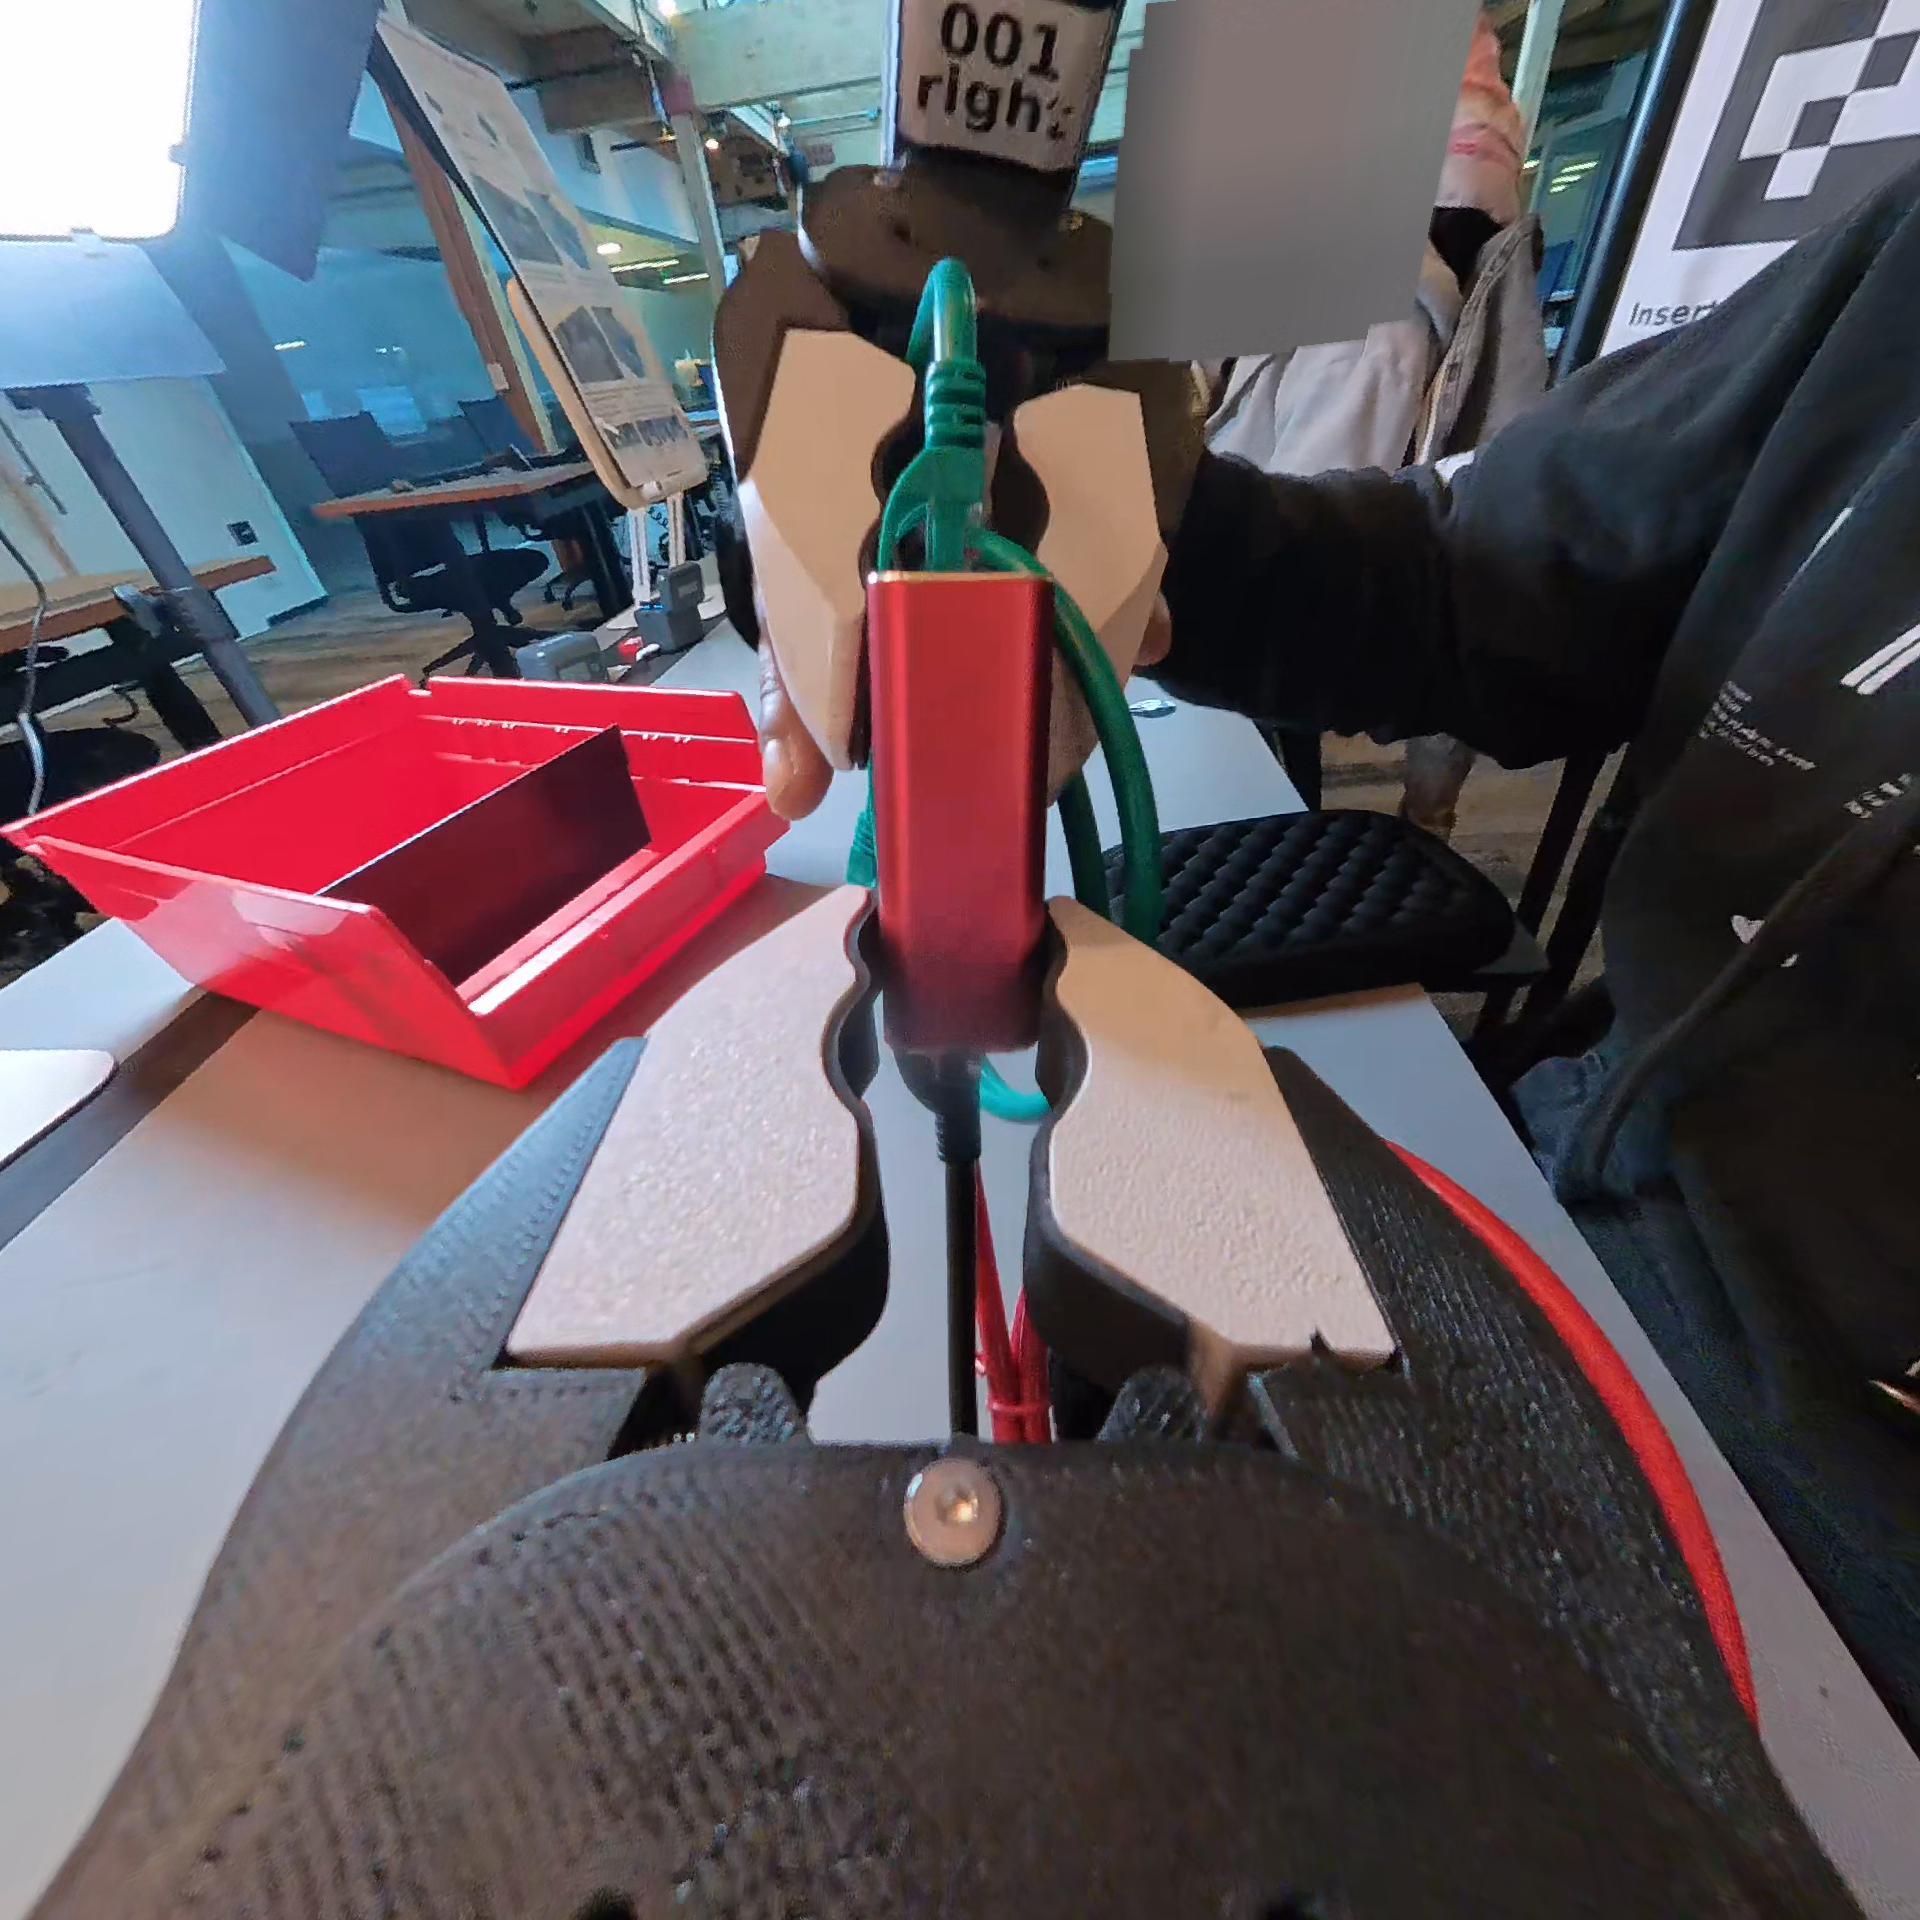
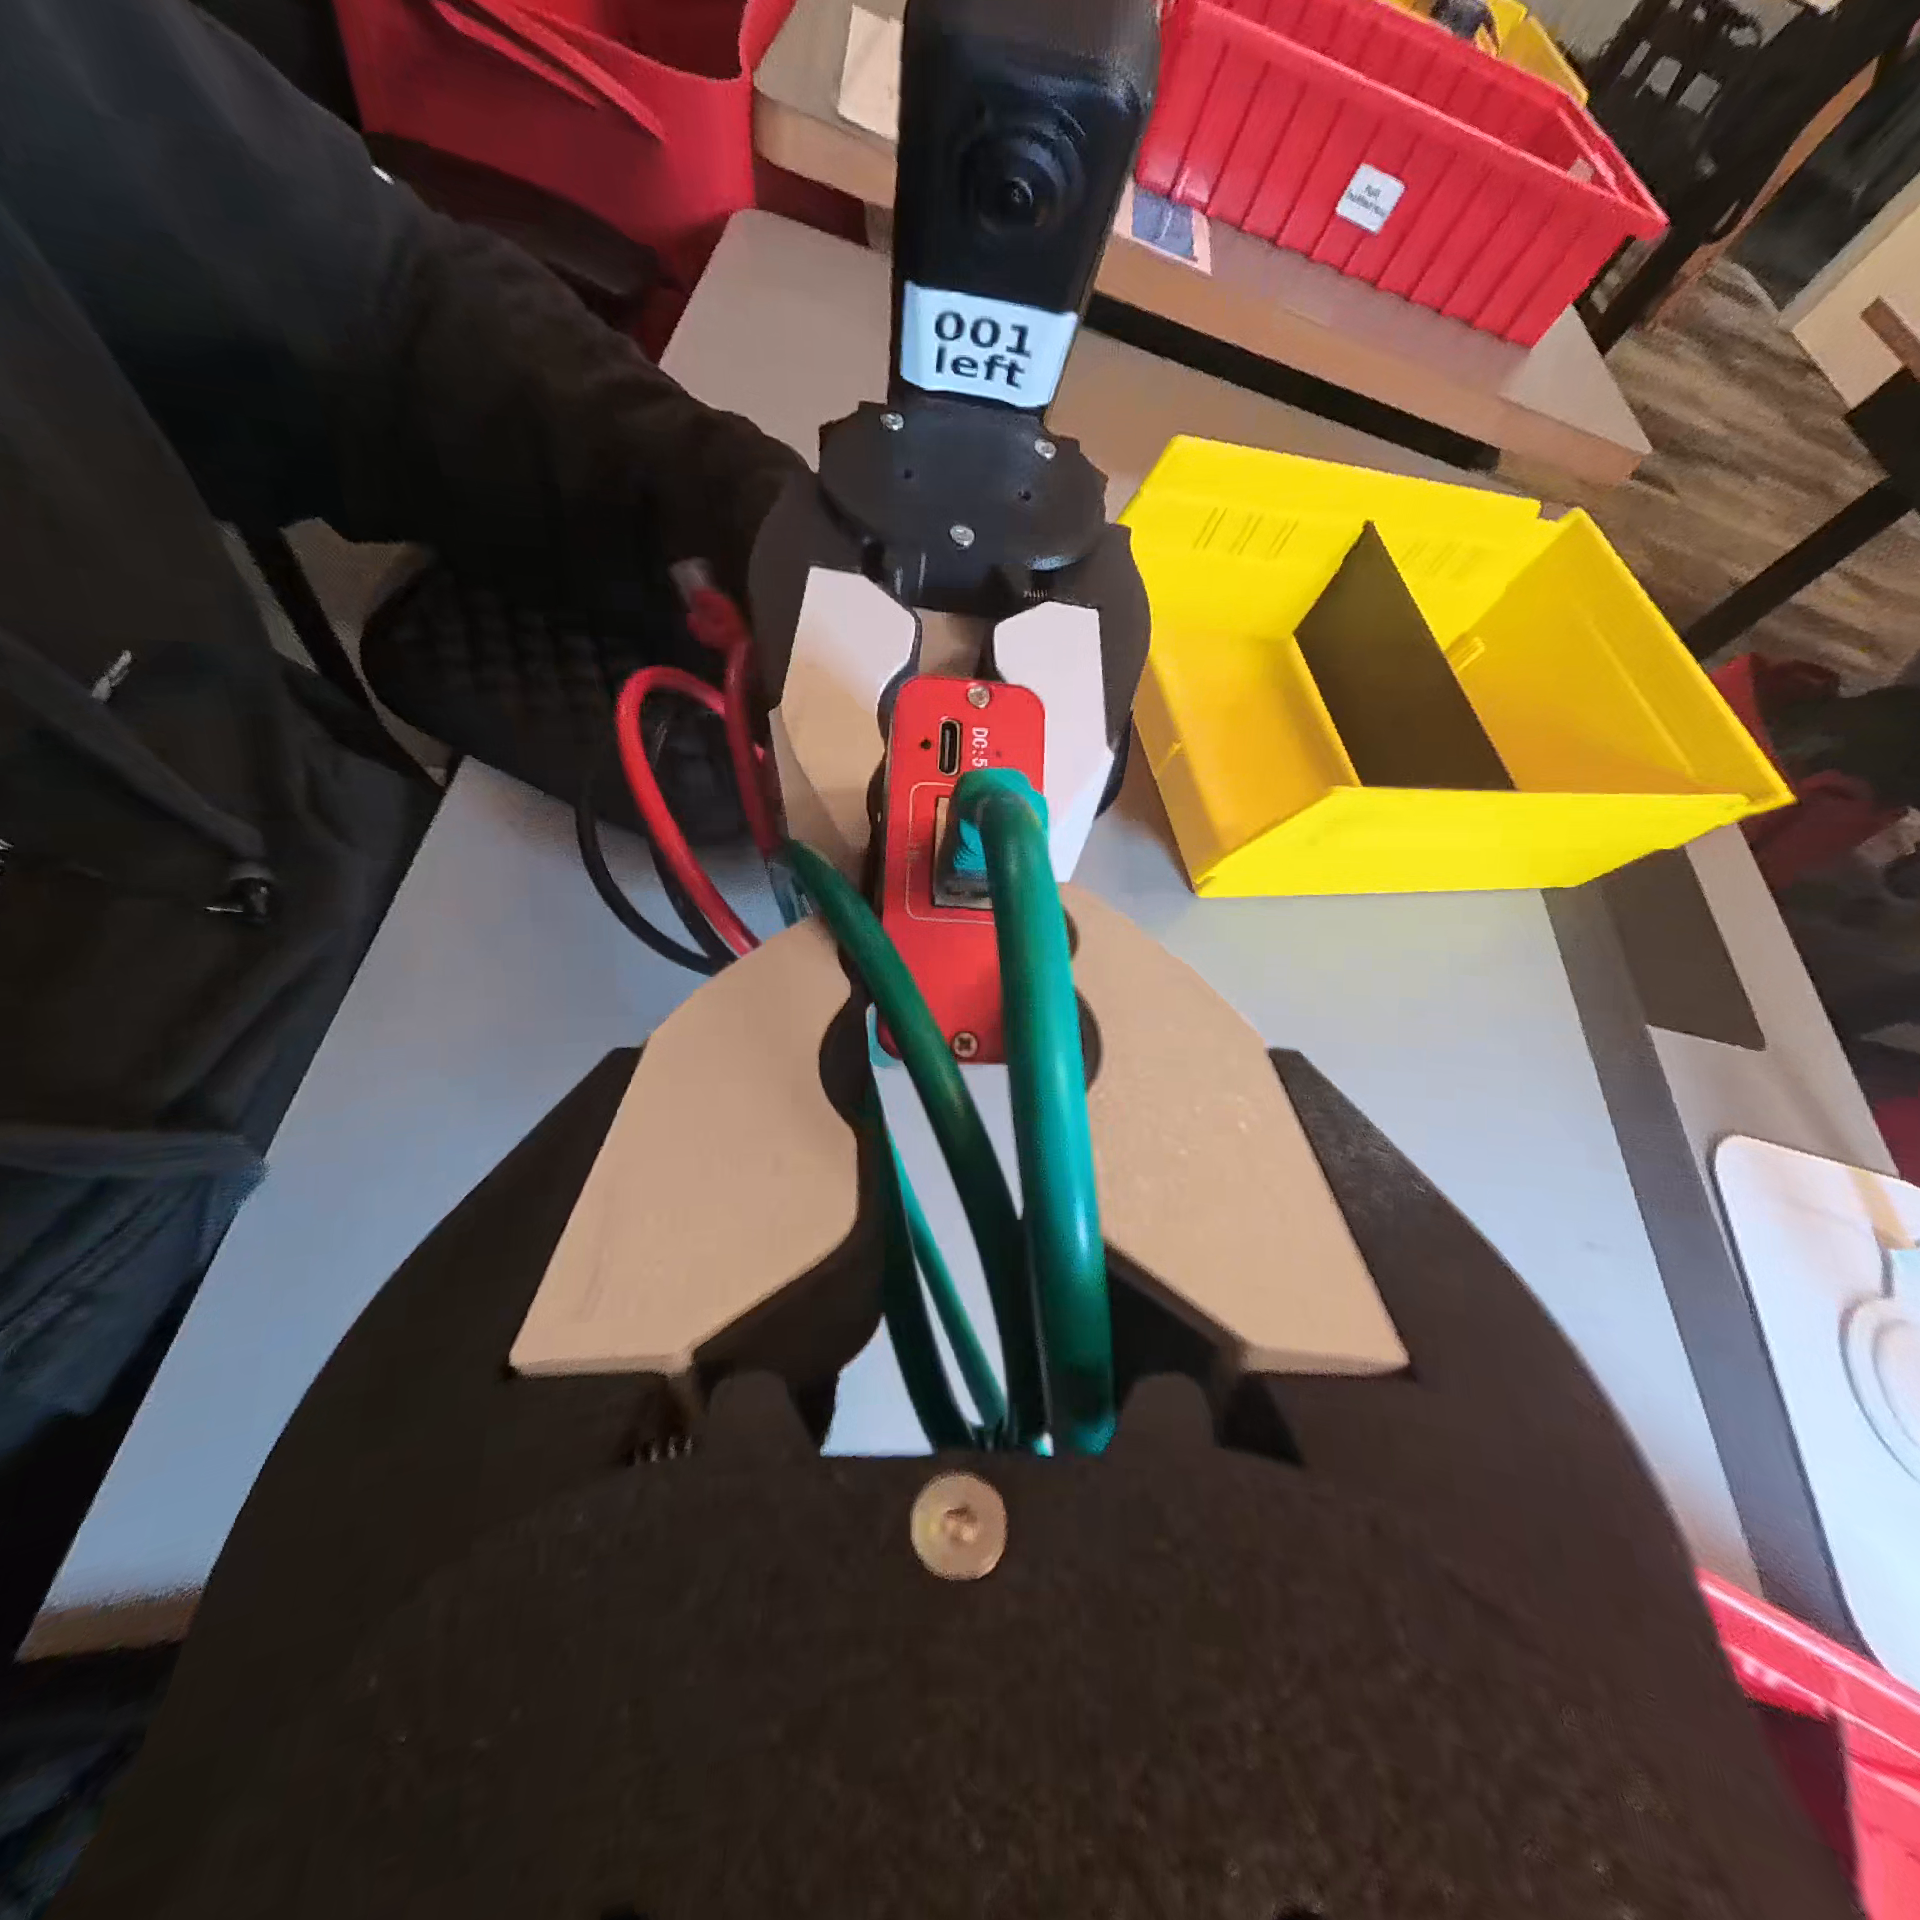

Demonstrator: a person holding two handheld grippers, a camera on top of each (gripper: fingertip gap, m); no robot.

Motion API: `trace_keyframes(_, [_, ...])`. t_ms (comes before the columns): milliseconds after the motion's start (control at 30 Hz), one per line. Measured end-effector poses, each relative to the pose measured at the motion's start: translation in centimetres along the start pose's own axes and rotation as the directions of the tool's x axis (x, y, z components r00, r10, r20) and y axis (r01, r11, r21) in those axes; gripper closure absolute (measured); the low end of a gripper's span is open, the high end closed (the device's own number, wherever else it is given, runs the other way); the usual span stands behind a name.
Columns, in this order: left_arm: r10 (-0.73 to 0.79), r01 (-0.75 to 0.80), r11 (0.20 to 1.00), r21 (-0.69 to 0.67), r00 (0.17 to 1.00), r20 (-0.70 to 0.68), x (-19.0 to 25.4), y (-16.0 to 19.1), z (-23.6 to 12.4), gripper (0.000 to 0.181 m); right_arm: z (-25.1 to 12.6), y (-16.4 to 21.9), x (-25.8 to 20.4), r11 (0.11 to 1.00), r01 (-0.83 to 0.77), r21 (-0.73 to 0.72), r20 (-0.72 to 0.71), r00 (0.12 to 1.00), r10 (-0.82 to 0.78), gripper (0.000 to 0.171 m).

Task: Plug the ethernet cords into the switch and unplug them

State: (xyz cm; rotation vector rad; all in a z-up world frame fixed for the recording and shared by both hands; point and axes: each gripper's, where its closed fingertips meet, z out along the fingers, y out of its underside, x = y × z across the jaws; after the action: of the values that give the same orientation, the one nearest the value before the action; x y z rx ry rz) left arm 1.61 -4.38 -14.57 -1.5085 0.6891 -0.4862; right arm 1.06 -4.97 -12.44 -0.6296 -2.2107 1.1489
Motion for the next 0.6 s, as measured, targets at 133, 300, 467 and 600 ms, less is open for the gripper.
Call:
trace_keyframes(133, [0.0,0.001,1.0,-0.016,0.997,0.083,-1.5,-0.5,-0.3,0.153,-0.7,-0.2,1.2,0.996,0.024,-0.086,-0.058,0.998,-0.029,0.143])
trace_keyframes(300, [-0.064,-0.003,0.989,0.15,0.897,0.437,-7.8,-3.5,-6.1,0.156,-6.0,-1.7,4.5,0.958,0.099,-0.269,-0.113,0.985,-0.134,0.143])
trace_keyframes(467, [-0.184,0.048,0.961,0.272,0.846,0.5,-9.6,-4.6,-10.8,0.159,-14.5,-2.6,11.5,0.899,0.024,-0.438,-0.327,0.927,-0.184,0.143])
trace_keyframes(600, [-0.152,0.073,0.981,0.178,0.863,0.483,-9.0,-2.9,-9.1,0.156,-21.6,-0.4,18.4,0.828,-0.149,-0.541,-0.512,0.839,-0.184,0.143])
